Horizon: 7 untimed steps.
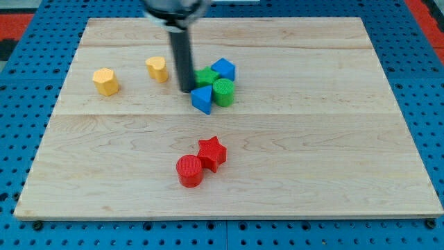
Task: Move the green circle towards the center right
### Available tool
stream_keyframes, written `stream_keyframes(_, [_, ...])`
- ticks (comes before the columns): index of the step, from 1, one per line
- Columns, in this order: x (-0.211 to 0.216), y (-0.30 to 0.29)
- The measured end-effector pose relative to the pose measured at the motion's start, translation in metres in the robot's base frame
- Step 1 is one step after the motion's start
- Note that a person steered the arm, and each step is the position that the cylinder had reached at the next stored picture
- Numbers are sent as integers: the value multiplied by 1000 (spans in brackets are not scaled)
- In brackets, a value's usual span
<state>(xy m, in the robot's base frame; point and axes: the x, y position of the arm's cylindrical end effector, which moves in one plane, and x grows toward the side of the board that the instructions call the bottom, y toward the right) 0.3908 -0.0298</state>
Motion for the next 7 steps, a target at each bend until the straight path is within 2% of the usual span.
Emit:
stream_keyframes(1, [9, 69])
stream_keyframes(2, [27, 109])
stream_keyframes(3, [30, 74])
stream_keyframes(4, [68, 87])
stream_keyframes(5, [56, 124])
stream_keyframes(6, [26, 187])
stream_keyframes(7, [26, 170])
